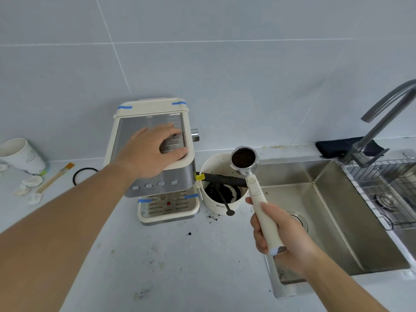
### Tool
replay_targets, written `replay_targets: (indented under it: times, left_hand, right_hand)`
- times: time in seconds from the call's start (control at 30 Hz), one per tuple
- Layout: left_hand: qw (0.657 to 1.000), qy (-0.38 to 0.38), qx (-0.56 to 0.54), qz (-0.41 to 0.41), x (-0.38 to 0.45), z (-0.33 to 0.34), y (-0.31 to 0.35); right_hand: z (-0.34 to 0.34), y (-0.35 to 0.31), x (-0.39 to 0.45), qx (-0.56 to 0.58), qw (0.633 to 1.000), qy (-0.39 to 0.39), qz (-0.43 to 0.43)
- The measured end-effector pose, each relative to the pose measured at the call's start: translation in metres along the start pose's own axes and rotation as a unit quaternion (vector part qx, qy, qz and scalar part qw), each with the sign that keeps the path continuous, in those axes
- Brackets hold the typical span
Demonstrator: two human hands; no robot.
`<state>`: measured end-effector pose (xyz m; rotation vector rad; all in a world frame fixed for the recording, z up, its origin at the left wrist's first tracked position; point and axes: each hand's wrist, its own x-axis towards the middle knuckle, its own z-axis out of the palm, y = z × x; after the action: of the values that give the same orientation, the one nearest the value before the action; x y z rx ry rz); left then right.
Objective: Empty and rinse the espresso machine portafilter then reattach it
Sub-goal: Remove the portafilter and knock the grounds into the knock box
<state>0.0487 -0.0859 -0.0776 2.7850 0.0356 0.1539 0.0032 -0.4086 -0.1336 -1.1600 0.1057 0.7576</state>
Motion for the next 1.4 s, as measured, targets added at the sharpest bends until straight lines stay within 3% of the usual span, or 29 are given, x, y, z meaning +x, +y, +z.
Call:
replay_targets:
  times: [0.6, 0.97, 1.07, 1.17, 1.23, 1.4]
  left_hand:
    - [0.999, 0.017, -0.01, -0.03, -0.004, -0.003, 0.01]
    - [0.999, 0.019, -0.018, -0.032, -0.004, -0.002, 0.008]
    - [0.999, 0.02, -0.017, -0.028, -0.003, -0.001, 0.007]
    - [0.999, 0.021, -0.016, -0.027, -0.002, 0.0, 0.006]
    - [0.999, 0.019, -0.016, -0.027, -0.002, 0.0, 0.005]
    - [0.999, 0.02, -0.017, -0.027, -0.003, -0.001, 0.005]
  right_hand:
    - [-0.048, -0.009, 0.054, -0.116, 0.991, 0.066, 0.014]
    - [-0.059, -0.021, 0.074, -0.272, 0.957, 0.095, -0.019]
    - [-0.055, -0.018, 0.075, -0.405, 0.903, 0.131, -0.056]
    - [-0.053, -0.008, 0.075, -0.608, 0.77, 0.162, -0.103]
    - [-0.05, -0.001, 0.074, -0.672, 0.714, 0.162, -0.116]
    - [-0.047, -0.002, 0.077, -0.691, 0.695, 0.165, -0.11]
